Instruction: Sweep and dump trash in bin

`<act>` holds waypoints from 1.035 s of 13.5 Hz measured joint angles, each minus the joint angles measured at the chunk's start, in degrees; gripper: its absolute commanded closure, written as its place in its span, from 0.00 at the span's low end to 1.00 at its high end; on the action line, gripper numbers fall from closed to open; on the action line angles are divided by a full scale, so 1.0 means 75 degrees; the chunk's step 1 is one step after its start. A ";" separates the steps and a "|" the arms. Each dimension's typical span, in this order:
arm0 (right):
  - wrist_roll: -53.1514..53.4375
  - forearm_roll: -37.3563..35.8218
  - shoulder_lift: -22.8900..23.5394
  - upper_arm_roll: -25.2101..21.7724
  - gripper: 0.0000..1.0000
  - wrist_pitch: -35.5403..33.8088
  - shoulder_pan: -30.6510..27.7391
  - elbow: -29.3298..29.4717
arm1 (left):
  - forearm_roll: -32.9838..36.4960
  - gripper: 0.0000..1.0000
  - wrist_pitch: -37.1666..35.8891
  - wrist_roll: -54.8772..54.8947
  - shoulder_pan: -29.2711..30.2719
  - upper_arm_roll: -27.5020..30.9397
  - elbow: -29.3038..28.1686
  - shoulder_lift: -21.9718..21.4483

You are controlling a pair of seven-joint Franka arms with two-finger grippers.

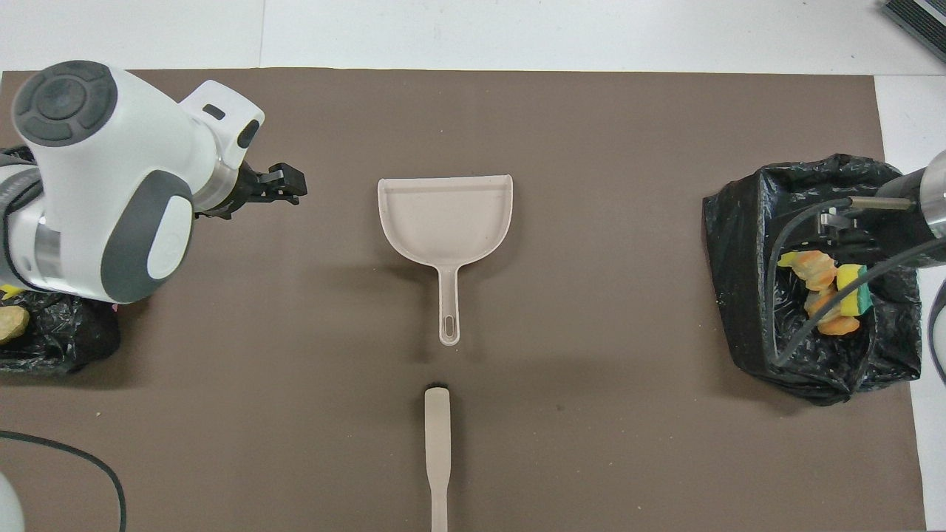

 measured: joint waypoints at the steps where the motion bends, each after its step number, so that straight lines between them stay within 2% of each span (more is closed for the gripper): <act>1: 0.0000 0.0001 0.0000 0.0000 0.00 0.0000 0.0000 0.0000 | 0.0000 0.00 -0.0201 0.0412 0.0183 -0.0003 0.0066 -0.0003; 4: 0.0000 0.0001 -0.0001 0.0000 0.00 0.0000 0.0000 -0.0002 | -0.0006 0.00 -0.0781 0.1620 0.0644 0.0010 0.0291 -0.0077; 9: 0.0000 0.0001 -0.0009 0.0000 0.00 -0.0002 -0.0001 -0.0011 | -0.0006 0.00 -0.1355 0.3460 0.1242 0.0046 0.0399 -0.0564; 14: 0.0000 0.0001 -0.0011 -0.0001 0.00 -0.0002 -0.0001 -0.0013 | -0.0007 0.00 -0.1585 0.3964 0.1510 0.0018 0.0402 -0.1106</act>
